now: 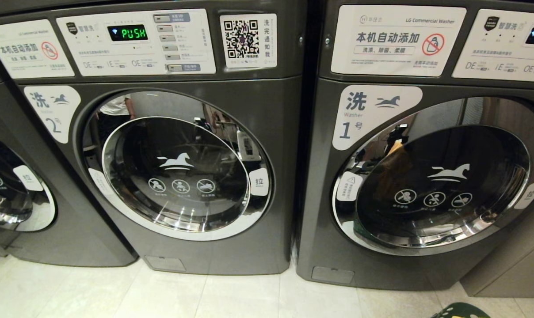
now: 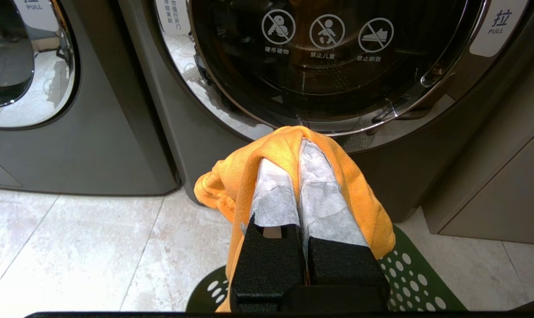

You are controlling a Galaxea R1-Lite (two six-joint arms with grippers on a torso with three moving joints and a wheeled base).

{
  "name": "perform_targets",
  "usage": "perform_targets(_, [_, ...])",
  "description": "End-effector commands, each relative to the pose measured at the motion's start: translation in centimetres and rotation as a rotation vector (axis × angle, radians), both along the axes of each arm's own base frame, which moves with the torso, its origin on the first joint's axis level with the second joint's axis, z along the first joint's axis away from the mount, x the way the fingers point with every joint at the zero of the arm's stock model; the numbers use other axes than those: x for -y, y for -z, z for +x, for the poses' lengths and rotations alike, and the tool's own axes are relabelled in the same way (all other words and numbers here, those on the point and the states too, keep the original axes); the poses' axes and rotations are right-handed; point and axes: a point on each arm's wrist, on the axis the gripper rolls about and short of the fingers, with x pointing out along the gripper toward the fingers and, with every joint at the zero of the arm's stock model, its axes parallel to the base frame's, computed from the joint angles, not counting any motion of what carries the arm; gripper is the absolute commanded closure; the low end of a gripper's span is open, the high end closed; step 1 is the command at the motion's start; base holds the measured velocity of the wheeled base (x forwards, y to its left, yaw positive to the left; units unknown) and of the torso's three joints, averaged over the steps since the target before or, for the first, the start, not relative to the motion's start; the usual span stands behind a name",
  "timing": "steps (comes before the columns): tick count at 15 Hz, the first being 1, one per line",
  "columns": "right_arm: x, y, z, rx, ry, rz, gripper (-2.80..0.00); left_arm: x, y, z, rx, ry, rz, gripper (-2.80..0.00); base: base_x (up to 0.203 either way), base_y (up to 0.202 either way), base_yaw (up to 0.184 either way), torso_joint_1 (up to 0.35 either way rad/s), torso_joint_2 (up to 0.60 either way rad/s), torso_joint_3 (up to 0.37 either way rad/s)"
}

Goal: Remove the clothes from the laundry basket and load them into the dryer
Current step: Put the clothes in the dryer

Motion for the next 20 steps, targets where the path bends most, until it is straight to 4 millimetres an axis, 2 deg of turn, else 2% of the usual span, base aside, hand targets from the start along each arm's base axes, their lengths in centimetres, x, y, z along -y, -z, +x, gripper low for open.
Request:
perform_targets(1, [0.0, 0.0, 0.0, 0.0, -0.001, 0.0, 0.0, 0.0, -0.01, 0.01, -0.001, 0.0, 0.0, 0.0, 0.0, 0.0, 0.0, 0.0, 0.0, 0.0])
perform_targets(20, [0.0, 0.0, 0.0, 0.001, -0.001, 0.0, 0.0, 0.0, 0.01, 0.0, -0.005, 0.0, 0.001, 0.0, 0.0, 0.0, 0.0, 0.0, 0.0, 0.0])
